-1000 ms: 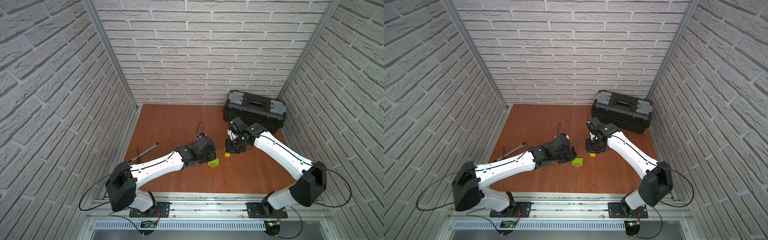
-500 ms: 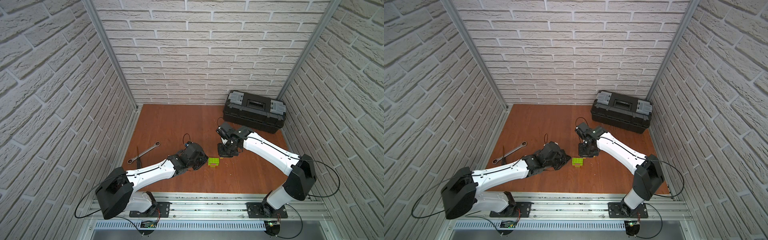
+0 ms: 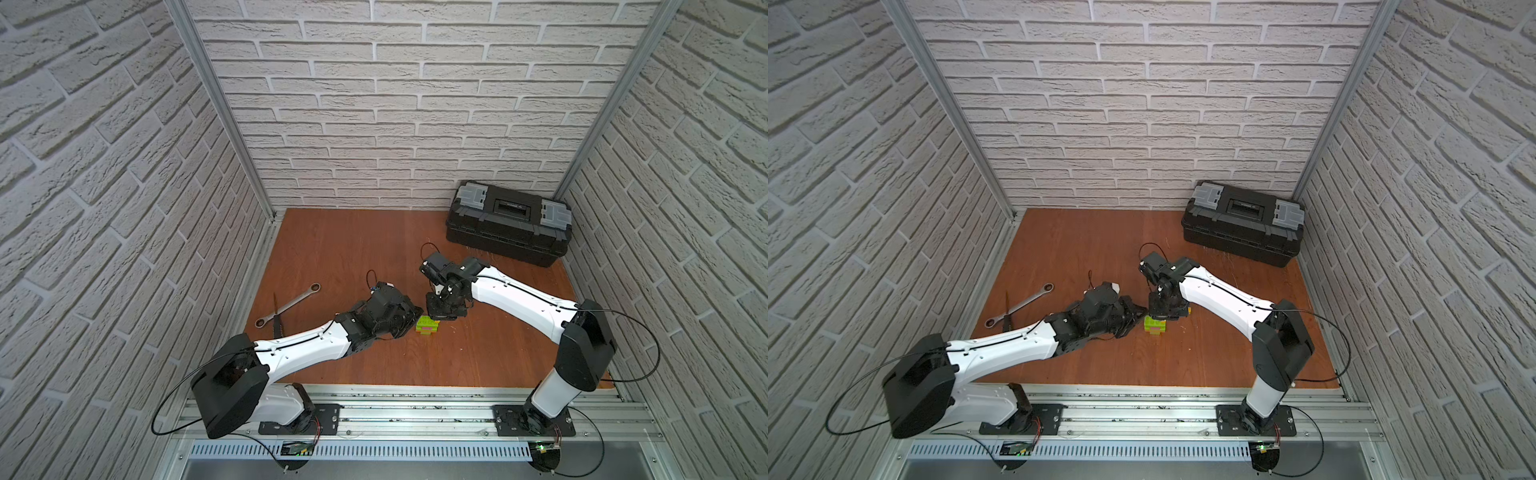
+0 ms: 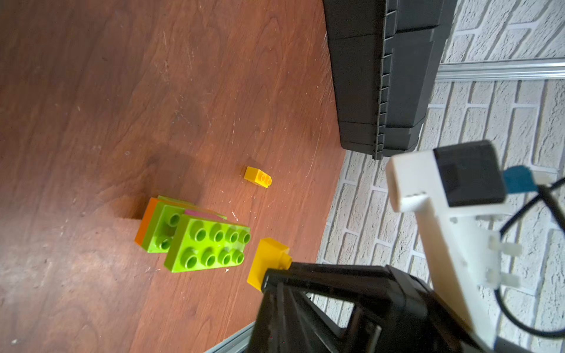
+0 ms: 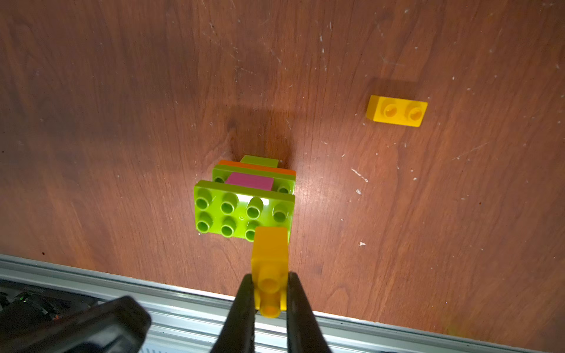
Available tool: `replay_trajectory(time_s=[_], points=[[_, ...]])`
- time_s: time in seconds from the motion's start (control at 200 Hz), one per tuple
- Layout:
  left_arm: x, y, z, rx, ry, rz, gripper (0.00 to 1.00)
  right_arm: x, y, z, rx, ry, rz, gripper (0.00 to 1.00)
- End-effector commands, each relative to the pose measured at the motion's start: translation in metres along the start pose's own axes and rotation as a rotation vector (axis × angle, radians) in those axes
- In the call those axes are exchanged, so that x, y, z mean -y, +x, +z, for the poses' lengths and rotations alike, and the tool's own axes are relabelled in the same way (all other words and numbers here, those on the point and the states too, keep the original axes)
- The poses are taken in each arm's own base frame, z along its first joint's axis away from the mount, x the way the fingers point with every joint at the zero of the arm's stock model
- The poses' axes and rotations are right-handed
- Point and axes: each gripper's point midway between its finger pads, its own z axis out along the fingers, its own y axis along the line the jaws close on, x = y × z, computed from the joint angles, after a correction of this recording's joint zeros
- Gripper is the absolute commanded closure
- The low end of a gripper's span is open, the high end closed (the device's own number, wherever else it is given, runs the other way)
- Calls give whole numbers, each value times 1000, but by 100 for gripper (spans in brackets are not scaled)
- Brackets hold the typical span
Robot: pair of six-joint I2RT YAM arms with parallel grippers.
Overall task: Assemble a carrot with lego
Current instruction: Assemble the lego brick with the lego brick.
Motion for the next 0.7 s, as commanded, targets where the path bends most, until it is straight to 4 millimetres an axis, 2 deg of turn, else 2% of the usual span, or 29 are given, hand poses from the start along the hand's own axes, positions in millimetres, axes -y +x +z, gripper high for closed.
replay_trajectory(time_s=[0.0, 0.32, 0.69], points=[[6, 1, 4, -11, 54, -27, 100, -4, -5, -3, 31, -1, 7, 98], [-1, 6, 19, -44, 48, -53, 100, -2, -4, 3, 17, 14, 3, 98], [-15, 10, 21, -53, 2, -60, 100, -1, -2, 12, 6, 19, 7, 98]])
